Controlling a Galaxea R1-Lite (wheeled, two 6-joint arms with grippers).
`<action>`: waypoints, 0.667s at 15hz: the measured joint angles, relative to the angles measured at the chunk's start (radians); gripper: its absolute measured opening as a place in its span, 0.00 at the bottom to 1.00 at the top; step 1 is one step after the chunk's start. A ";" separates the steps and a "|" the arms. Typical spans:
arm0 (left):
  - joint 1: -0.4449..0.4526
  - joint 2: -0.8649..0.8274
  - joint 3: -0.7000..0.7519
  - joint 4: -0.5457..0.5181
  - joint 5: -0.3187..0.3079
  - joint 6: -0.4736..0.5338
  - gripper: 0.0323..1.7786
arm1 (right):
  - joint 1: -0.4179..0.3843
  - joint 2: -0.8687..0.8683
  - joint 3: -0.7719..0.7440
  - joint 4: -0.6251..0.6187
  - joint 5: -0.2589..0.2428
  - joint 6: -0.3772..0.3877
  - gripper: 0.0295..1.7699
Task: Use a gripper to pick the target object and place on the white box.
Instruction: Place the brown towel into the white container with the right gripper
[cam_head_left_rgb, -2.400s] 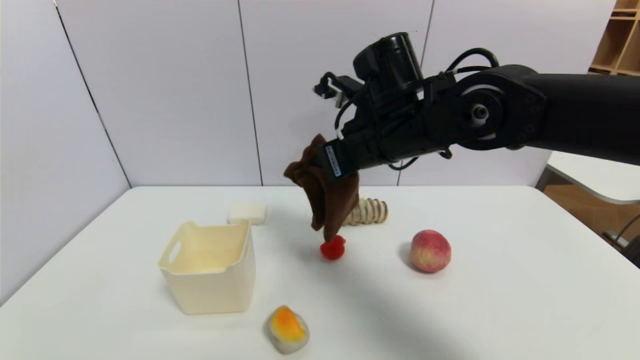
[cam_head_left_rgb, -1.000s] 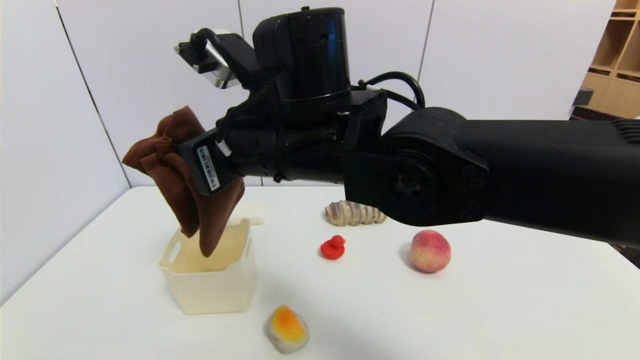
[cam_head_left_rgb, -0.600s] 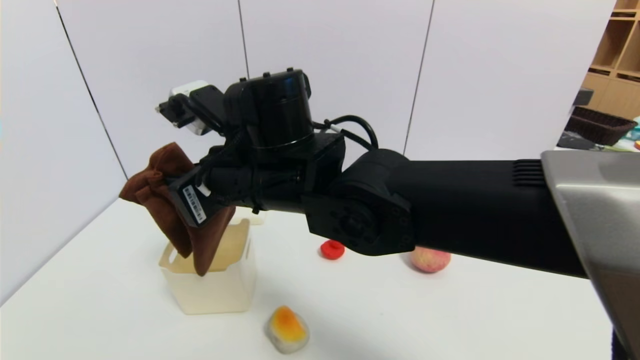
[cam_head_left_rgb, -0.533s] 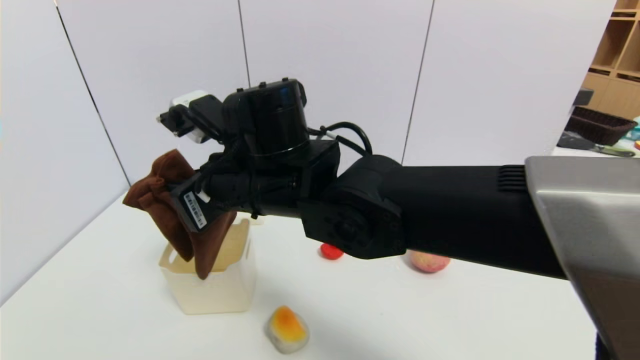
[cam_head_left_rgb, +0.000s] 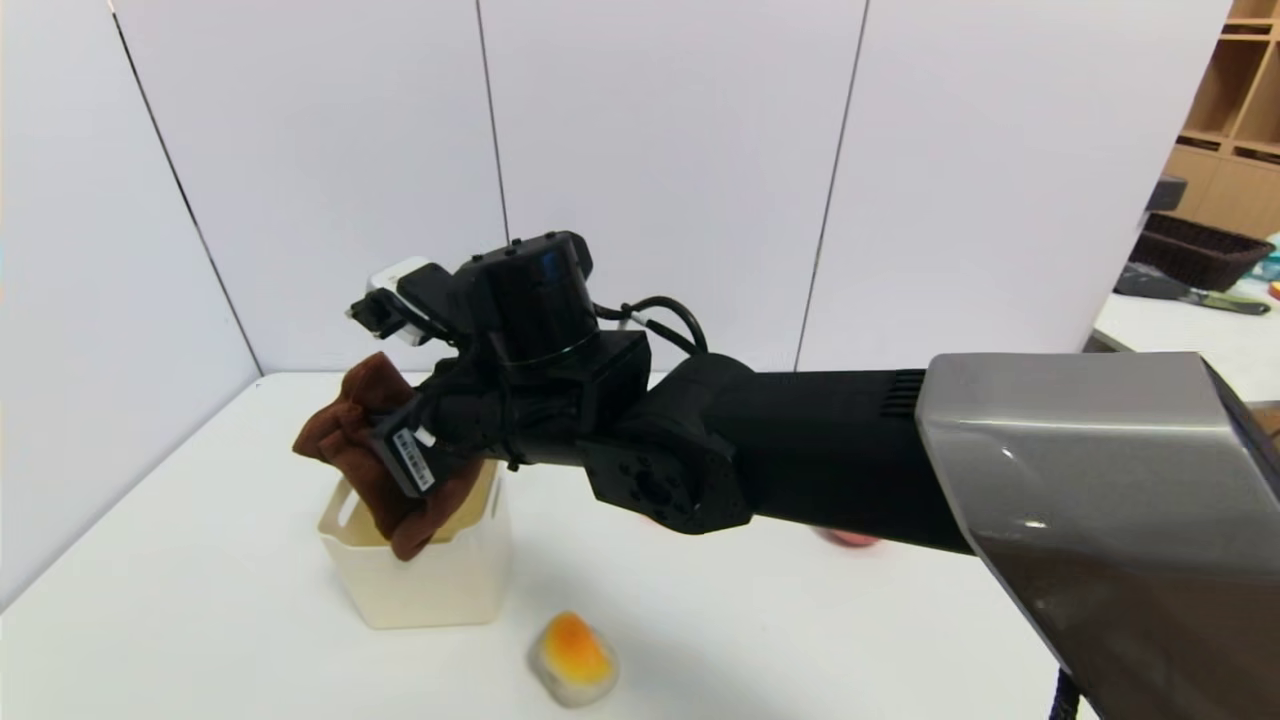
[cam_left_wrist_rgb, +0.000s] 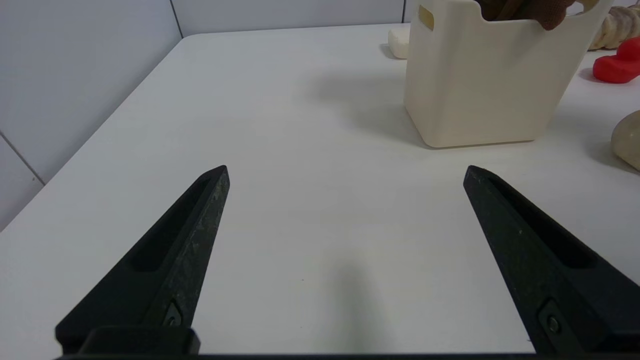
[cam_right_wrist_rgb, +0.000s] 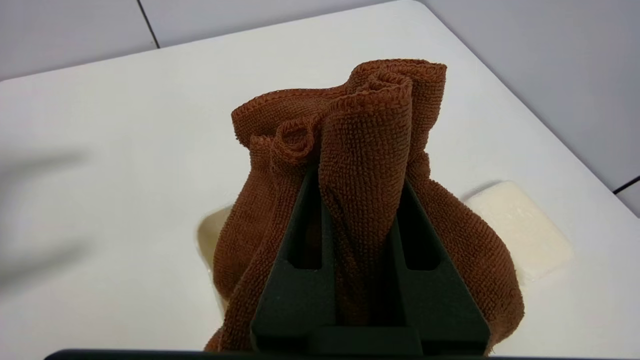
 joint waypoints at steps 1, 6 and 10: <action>0.000 0.000 0.000 0.000 0.000 0.000 0.95 | -0.003 0.007 0.000 0.003 0.000 -0.005 0.15; 0.000 0.000 0.000 0.000 0.000 0.000 0.95 | -0.010 0.027 0.001 0.039 0.000 -0.012 0.15; 0.000 0.000 0.000 0.000 0.000 0.000 0.95 | -0.010 0.022 0.001 0.079 -0.001 -0.035 0.15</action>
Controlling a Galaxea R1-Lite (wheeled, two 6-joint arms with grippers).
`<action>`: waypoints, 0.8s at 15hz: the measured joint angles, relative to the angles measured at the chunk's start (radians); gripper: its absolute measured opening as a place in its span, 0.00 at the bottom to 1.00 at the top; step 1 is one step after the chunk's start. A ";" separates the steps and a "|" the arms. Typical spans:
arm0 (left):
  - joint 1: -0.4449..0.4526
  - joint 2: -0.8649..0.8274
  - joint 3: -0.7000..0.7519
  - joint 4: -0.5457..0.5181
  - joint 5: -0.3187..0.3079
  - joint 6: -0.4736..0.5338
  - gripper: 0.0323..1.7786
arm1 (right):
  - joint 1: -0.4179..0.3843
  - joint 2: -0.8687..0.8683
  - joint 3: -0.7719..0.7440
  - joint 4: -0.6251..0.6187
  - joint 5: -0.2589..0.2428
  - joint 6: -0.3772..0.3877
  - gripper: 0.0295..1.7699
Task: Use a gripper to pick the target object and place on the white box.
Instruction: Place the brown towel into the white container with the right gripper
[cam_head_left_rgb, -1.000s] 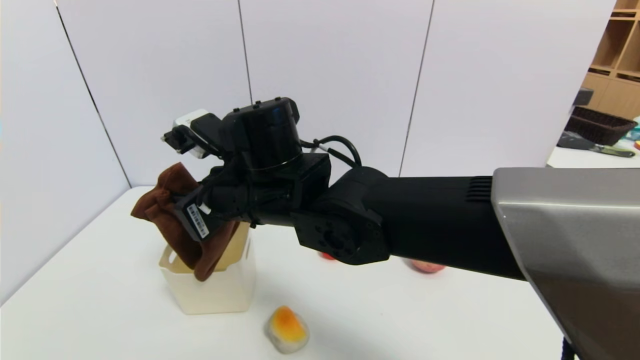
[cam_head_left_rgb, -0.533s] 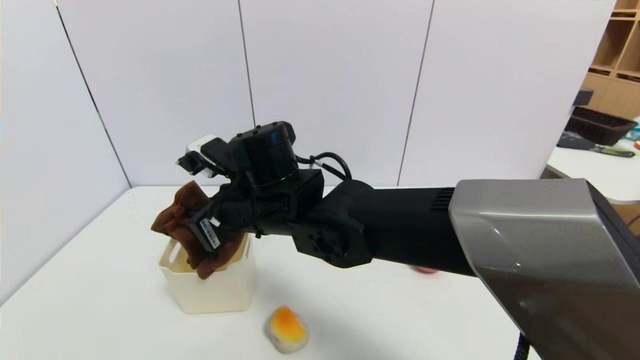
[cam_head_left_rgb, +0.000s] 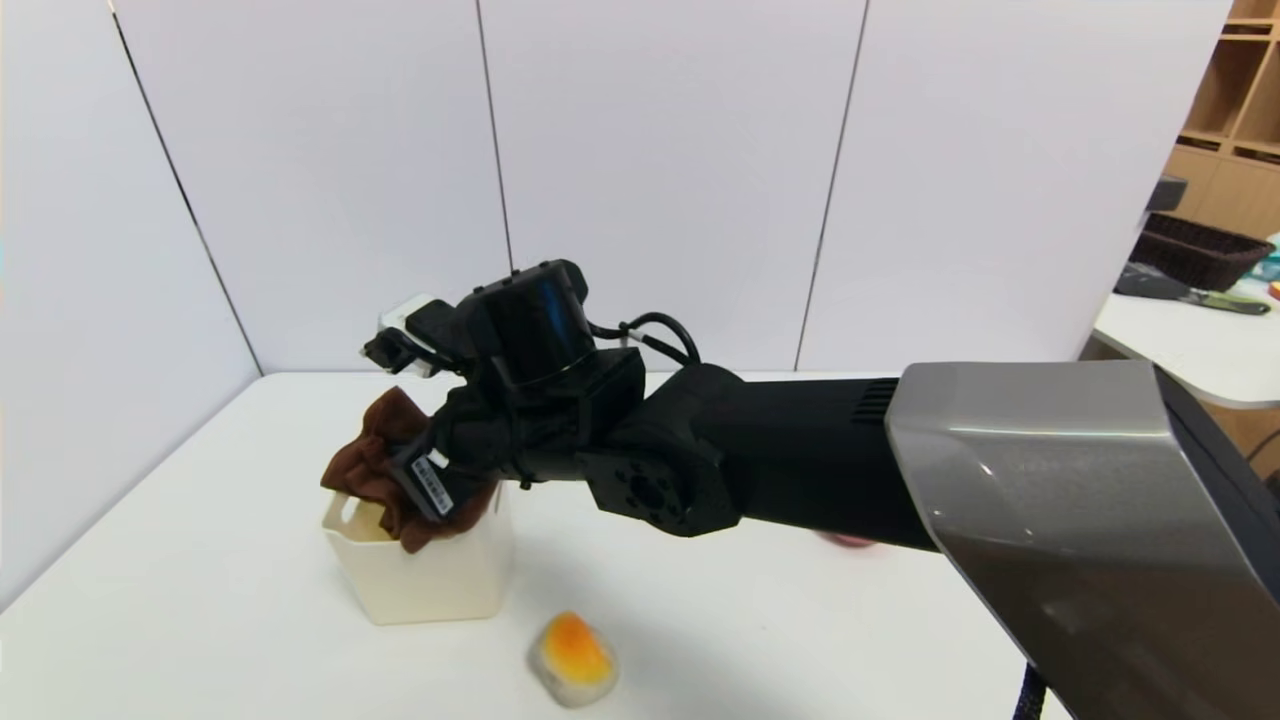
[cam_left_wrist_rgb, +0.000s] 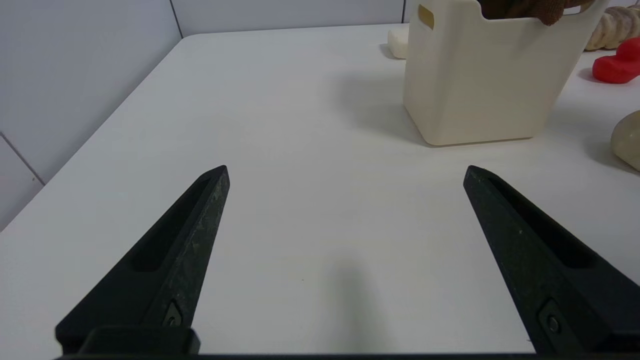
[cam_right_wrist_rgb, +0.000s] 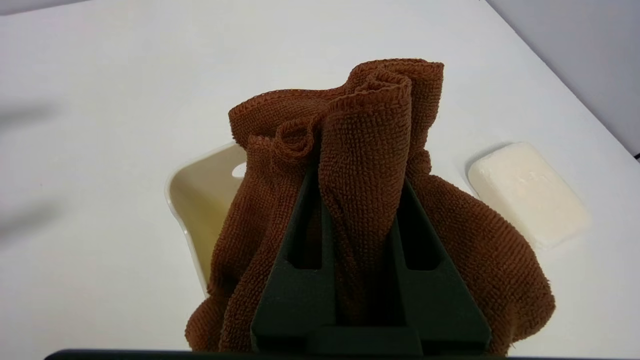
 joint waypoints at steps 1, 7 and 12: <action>0.000 0.000 0.000 0.000 0.000 0.000 0.95 | 0.000 -0.004 0.000 0.017 0.000 -0.007 0.15; 0.000 0.000 0.000 0.000 0.000 0.000 0.95 | -0.012 -0.007 0.000 0.079 0.000 -0.065 0.15; 0.000 0.000 0.000 0.000 0.000 0.000 0.95 | -0.013 0.014 -0.001 0.081 0.000 -0.107 0.15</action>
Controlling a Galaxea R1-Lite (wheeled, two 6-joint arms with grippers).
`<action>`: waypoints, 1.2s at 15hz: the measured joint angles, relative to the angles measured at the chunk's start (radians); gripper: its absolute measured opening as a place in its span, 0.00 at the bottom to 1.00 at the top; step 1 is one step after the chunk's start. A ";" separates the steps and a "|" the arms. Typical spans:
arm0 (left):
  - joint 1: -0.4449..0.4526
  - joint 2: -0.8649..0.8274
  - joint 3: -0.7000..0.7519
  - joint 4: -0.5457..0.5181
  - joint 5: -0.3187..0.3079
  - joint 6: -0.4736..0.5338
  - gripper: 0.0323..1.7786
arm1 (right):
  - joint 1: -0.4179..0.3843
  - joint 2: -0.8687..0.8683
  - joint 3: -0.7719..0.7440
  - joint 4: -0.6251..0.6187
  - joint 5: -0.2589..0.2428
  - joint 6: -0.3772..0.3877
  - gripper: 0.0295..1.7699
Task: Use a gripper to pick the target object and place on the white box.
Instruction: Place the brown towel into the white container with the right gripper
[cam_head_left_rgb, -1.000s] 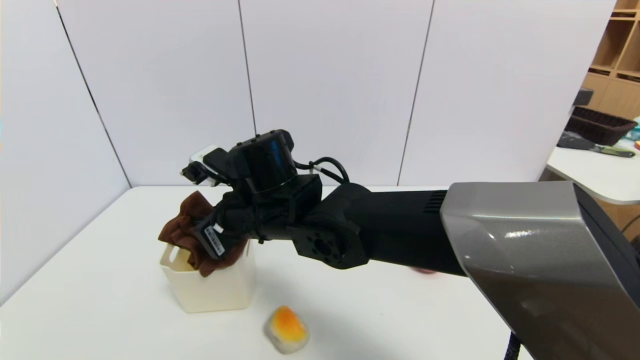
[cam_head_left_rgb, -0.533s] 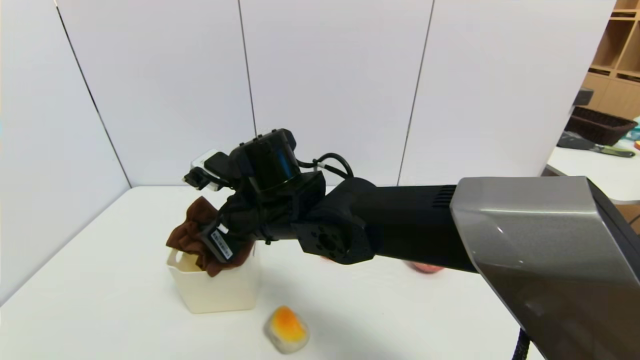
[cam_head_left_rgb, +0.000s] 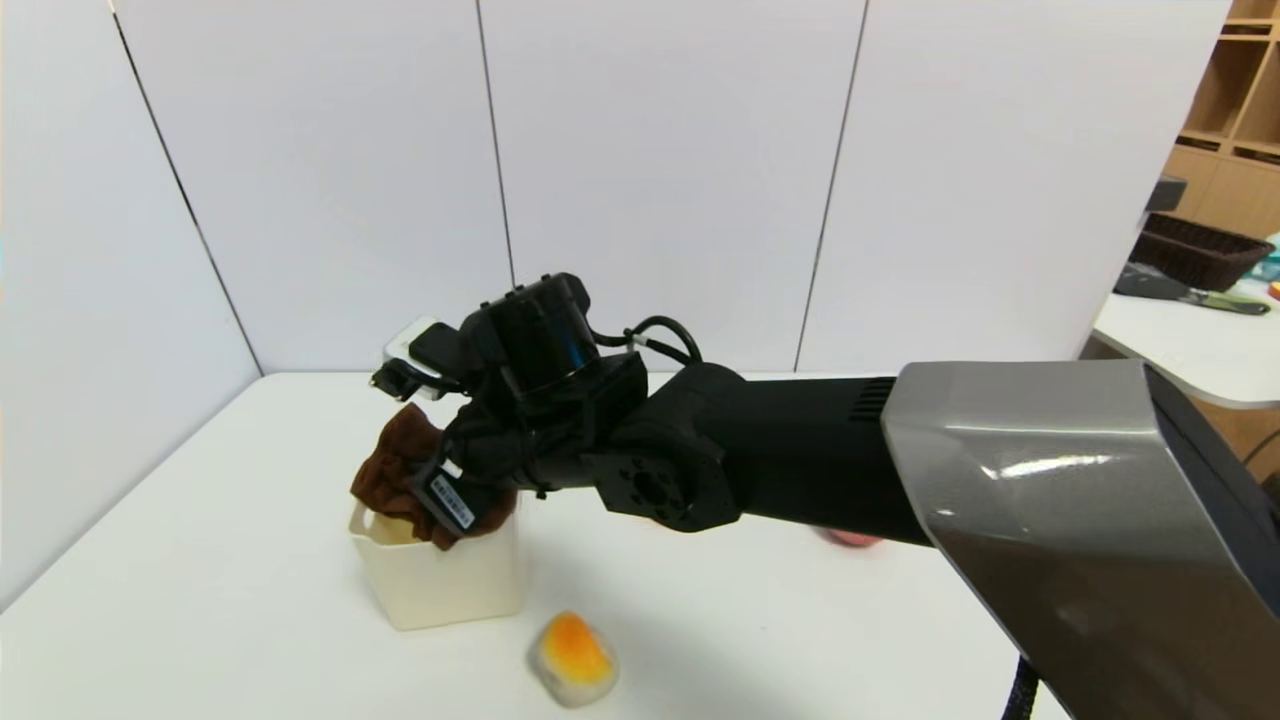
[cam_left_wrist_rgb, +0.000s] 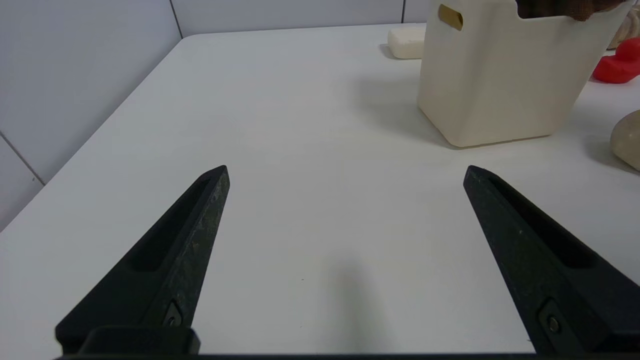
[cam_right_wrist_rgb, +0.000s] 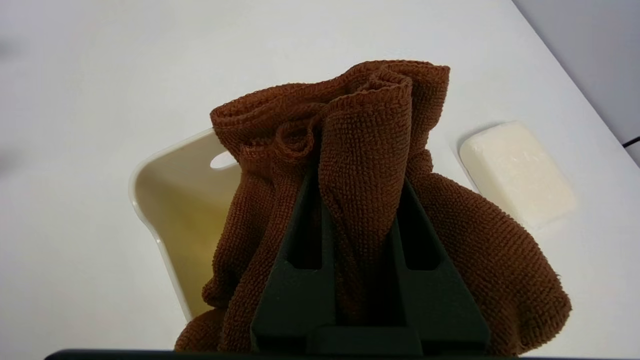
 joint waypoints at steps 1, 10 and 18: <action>0.000 0.000 0.000 0.000 0.000 0.000 0.95 | 0.000 0.004 0.000 0.000 0.000 -0.009 0.15; 0.000 0.000 0.000 0.000 0.000 0.000 0.95 | 0.002 0.018 0.000 -0.001 -0.002 -0.027 0.15; 0.000 0.000 0.000 0.000 0.000 0.000 0.95 | 0.001 0.001 0.001 0.006 -0.004 -0.027 0.62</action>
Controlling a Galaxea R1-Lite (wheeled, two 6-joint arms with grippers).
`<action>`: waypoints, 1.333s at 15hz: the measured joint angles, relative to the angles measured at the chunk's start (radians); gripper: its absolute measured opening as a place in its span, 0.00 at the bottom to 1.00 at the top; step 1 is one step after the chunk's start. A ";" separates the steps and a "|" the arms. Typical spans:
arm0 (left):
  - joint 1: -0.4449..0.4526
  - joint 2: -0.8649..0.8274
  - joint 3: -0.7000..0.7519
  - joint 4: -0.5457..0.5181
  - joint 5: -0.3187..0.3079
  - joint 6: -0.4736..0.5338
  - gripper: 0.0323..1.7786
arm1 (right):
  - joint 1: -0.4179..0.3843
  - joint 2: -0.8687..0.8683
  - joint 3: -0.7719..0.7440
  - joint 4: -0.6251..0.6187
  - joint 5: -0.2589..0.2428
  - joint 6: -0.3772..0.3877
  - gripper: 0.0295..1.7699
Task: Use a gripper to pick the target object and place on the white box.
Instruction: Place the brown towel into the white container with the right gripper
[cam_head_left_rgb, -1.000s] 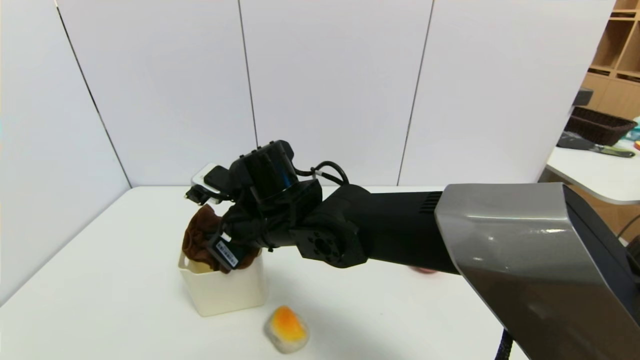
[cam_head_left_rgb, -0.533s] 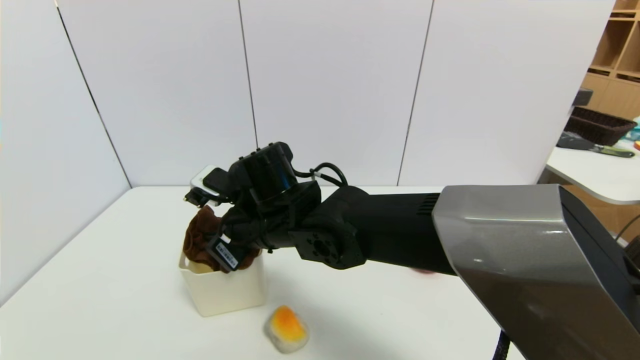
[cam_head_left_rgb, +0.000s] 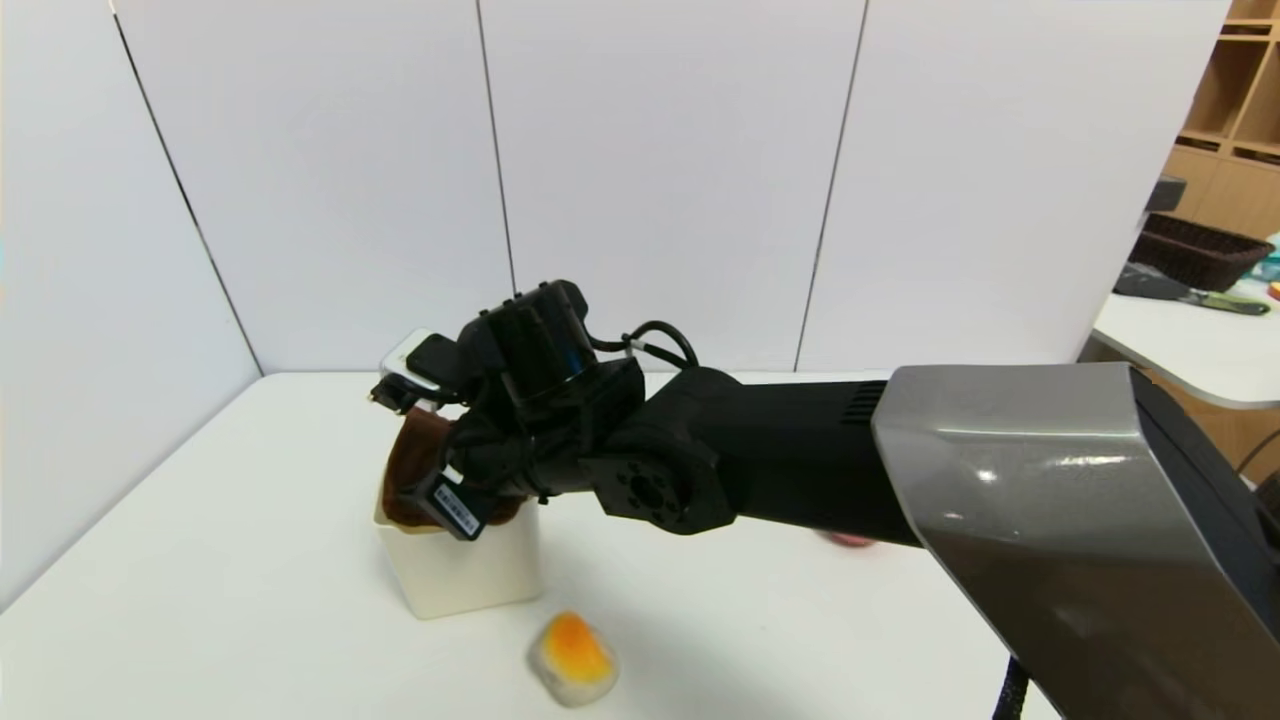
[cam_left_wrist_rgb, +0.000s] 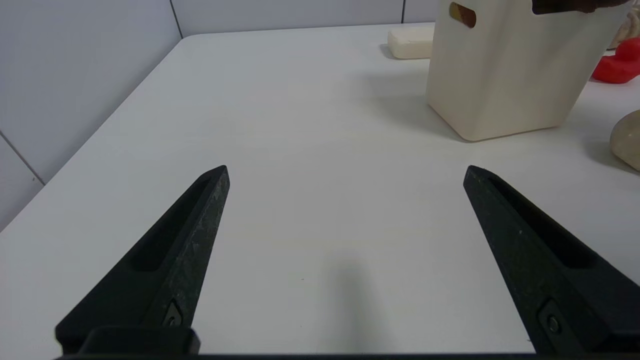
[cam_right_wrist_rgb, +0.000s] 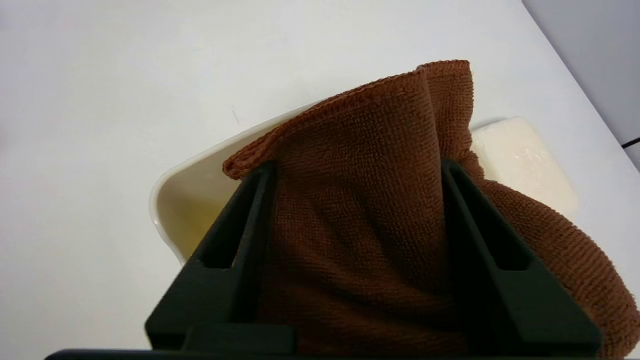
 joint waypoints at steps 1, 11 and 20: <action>0.000 0.000 0.000 0.000 0.000 0.000 0.95 | 0.000 -0.007 0.000 0.000 0.000 0.000 0.66; 0.000 0.000 0.000 0.000 0.000 0.000 0.95 | -0.018 -0.073 0.000 -0.003 0.001 -0.001 0.88; 0.000 0.000 0.000 0.000 0.000 0.000 0.95 | -0.035 -0.109 0.005 0.134 0.000 -0.021 0.94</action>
